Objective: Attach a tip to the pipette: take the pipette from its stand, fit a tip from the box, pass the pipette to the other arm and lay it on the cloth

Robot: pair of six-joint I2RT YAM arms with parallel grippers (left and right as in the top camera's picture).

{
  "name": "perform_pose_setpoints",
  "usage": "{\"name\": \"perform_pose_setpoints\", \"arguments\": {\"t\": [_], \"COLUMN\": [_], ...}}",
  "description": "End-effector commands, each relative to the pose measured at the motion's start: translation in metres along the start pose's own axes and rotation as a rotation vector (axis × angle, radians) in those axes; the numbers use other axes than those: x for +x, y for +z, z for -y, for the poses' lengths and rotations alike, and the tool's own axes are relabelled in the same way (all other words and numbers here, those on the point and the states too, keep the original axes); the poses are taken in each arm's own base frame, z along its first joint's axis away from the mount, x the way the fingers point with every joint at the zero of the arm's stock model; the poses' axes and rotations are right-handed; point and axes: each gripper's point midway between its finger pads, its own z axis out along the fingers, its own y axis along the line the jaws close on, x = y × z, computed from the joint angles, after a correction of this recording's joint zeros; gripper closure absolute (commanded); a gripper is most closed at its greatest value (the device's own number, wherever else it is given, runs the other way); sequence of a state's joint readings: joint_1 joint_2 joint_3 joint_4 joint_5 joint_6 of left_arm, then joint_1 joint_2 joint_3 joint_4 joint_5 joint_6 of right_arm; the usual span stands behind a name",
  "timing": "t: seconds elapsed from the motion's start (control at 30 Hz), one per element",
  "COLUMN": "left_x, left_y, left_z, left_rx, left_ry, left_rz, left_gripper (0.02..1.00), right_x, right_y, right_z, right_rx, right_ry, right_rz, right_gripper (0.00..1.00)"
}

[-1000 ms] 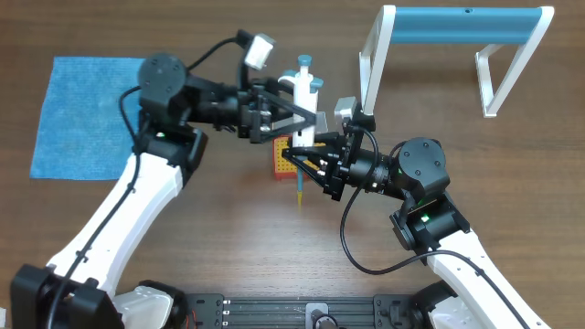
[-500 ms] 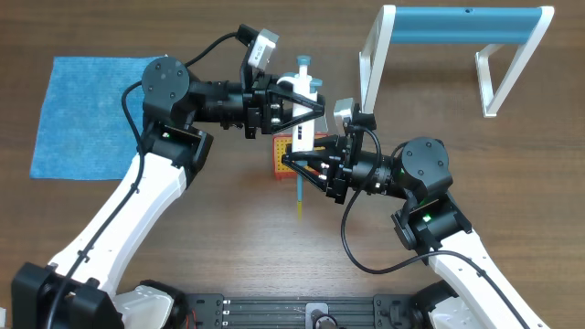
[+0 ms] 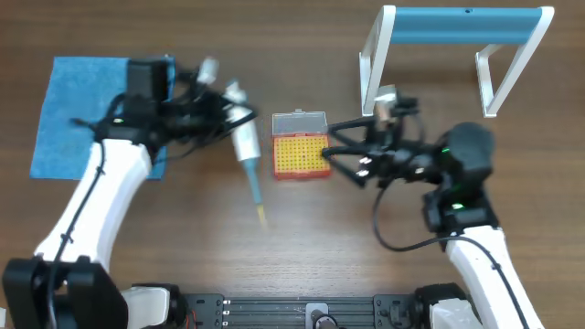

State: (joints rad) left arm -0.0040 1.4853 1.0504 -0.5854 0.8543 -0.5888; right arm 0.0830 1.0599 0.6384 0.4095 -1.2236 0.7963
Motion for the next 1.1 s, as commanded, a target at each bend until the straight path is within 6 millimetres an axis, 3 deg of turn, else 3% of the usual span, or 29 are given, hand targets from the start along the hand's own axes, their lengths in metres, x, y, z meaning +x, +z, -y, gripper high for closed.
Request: {"name": "perform_pose_setpoints", "arguments": {"t": [0.03, 0.13, 0.23, 0.3, 0.33, 0.4, 0.47, 0.53, 0.63, 0.77, 0.9, 1.0, 1.1], "left_x": [-0.020, -0.023, -0.032, -0.046, -0.054, -0.080, -0.110, -0.138, -0.169, -0.189, -0.203, -0.222, -0.244], "left_y": [-0.063, -0.119, -0.172, -0.213, -0.226, -0.243, -0.242, -0.243, -0.237, -0.221, -0.214, -0.199, -0.170], "left_z": [-0.103, -0.129, -0.131, -0.128, -0.127, -0.122, -0.122, -0.130, -0.154, -0.201, -0.230, -0.233, -0.228], "left_rx": [-0.419, -0.610, -0.801, -0.968, -1.027, -1.089, -1.071, -1.101, -1.140, -1.224, -1.340, -1.335, -1.232], "left_ry": [-0.007, -0.100, -0.107, -0.120, -0.121, -0.110, -0.094, -0.061, -0.041, -0.001, 0.087, 0.205, 0.345], "left_rz": [0.108, 0.118, 0.083, 0.050, 0.041, 0.049, 0.091, 0.108, 0.102, 0.018, -0.063, -0.068, -0.056], "left_gripper": [0.993, 0.993, 0.993, 0.991, 0.993, 0.991, 0.993, 0.991, 0.991, 0.991, 0.991, 0.991, 0.991], "right_x": [-0.012, -0.026, -0.038, -0.036, -0.031, -0.010, 0.008, 0.014, 0.007, 0.004, 0.022, 0.030, 0.030], "right_y": [-0.043, -0.052, -0.060, -0.077, -0.086, -0.125, -0.162, -0.189, -0.205, -0.195, -0.177, -0.163, -0.154], "right_z": [0.011, 0.027, 0.054, 0.098, 0.114, 0.160, 0.183, 0.191, 0.191, 0.190, 0.189, 0.187, 0.184], "right_rx": [0.032, 0.120, 0.275, 0.516, 0.613, 0.952, 1.222, 1.416, 1.536, 1.513, 1.482, 1.456, 1.466], "right_ry": [0.137, 0.047, -0.059, -0.069, -0.058, 0.001, 0.059, 0.063, 0.025, 0.009, 0.052, 0.077, 0.062], "right_rz": [0.026, 0.103, 0.185, 0.227, 0.230, 0.210, 0.199, 0.202, 0.239, 0.243, 0.179, 0.161, 0.170], "right_gripper": [0.159, 0.161, 0.159, 0.156, 0.159, 0.159, 0.156, 0.159, 0.159, 0.156, 0.156, 0.154, 0.156]}}
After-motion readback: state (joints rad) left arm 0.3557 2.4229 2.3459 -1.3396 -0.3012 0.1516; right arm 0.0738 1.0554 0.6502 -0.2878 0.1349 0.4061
